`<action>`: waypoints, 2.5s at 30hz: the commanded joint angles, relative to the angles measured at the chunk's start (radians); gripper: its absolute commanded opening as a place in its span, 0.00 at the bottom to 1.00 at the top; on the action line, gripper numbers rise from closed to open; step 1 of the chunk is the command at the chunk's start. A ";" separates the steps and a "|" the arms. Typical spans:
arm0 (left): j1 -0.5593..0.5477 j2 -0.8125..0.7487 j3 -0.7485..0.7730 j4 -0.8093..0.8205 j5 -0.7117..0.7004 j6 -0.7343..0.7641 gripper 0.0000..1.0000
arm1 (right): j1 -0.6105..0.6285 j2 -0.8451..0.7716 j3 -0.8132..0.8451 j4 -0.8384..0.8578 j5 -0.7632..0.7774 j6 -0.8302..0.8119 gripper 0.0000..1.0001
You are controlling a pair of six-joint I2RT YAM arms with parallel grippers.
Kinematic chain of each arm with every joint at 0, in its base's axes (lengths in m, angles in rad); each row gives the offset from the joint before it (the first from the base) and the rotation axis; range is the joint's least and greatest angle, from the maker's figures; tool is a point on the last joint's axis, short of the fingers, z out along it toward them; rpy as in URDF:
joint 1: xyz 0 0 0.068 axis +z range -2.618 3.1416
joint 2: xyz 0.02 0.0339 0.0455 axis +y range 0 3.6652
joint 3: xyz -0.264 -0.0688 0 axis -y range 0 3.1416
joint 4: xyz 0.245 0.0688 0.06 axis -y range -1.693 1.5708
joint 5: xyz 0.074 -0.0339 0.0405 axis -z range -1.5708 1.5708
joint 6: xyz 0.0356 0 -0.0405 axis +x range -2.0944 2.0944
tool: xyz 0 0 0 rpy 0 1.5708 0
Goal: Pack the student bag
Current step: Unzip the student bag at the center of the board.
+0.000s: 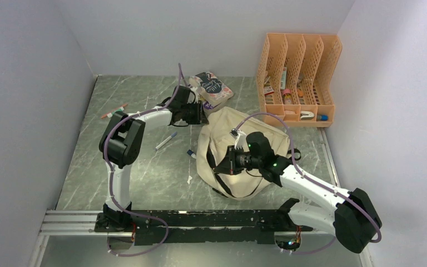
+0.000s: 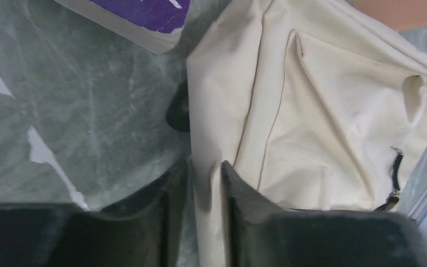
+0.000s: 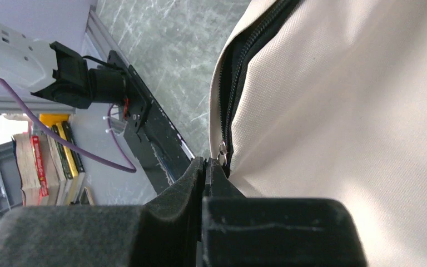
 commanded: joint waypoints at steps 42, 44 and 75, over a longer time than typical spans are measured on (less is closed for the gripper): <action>-0.271 -0.735 -0.501 -0.233 -0.313 -0.538 0.65 | 0.005 -0.062 -0.022 0.107 0.295 0.200 0.00; -0.290 -0.724 -0.489 -0.231 -0.317 -0.546 0.64 | 0.005 -0.066 -0.025 0.108 0.294 0.202 0.00; -0.305 -0.566 -0.424 -0.206 -0.264 -0.426 0.09 | 0.005 -0.059 -0.029 0.137 0.158 0.161 0.00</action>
